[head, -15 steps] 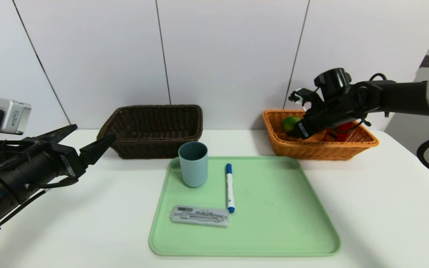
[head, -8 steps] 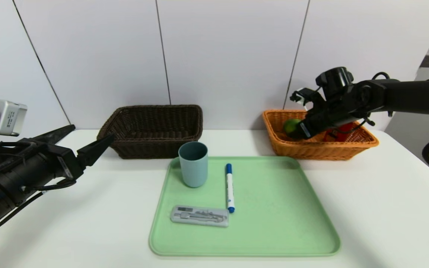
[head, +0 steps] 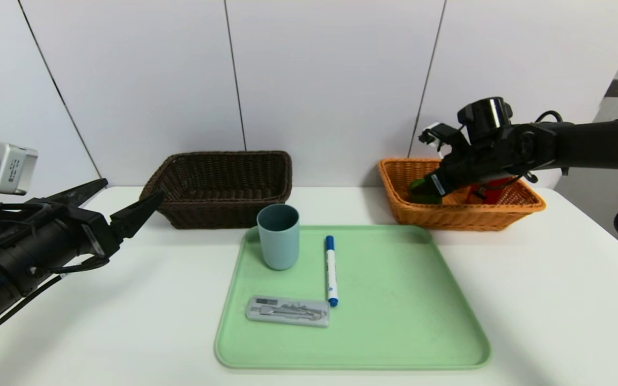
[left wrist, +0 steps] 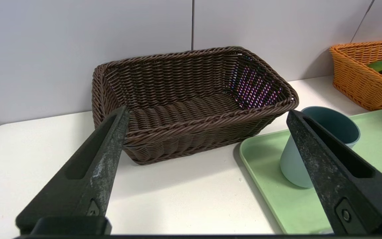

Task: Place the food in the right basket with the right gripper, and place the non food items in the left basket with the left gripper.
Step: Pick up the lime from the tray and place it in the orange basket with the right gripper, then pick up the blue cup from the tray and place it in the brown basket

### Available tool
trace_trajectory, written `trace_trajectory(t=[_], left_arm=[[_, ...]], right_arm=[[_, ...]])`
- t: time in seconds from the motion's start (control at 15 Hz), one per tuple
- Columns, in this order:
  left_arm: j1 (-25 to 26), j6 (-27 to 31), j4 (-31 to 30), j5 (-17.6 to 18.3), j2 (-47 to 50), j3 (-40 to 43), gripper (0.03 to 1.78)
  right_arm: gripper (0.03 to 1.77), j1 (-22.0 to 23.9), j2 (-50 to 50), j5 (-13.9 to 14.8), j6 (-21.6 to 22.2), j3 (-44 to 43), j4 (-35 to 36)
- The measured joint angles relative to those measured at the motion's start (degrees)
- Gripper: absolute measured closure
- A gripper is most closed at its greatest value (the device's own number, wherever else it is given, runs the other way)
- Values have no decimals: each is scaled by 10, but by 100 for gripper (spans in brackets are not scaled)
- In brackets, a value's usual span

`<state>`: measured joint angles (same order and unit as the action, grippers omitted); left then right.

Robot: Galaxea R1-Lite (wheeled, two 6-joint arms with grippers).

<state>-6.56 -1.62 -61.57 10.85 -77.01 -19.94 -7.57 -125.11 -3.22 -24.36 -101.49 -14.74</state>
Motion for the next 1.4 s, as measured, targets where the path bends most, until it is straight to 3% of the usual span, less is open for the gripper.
trace_trajectory(t=[0.2, 0.6, 0.8, 1.13, 1.4], left_arm=[[0, -2, 0, 0, 0, 1, 12], [0, -5, 0, 0, -1, 4, 12], [0, -5, 0, -1, -5, 1, 12], [-16, -19, -9, -1, -34, -10, 12], [-61, -63, -68, -1, -76, 8, 12]], right_arm=[[21, 3, 25, -5, 3, 28, 4], [15, -6, 128, -4, 10, 125, 84], [13, -10, 216, -3, 57, 198, 97], [11, -12, 423, -2, 116, 432, 151], [11, -8, 602, -5, 151, 629, 166]])
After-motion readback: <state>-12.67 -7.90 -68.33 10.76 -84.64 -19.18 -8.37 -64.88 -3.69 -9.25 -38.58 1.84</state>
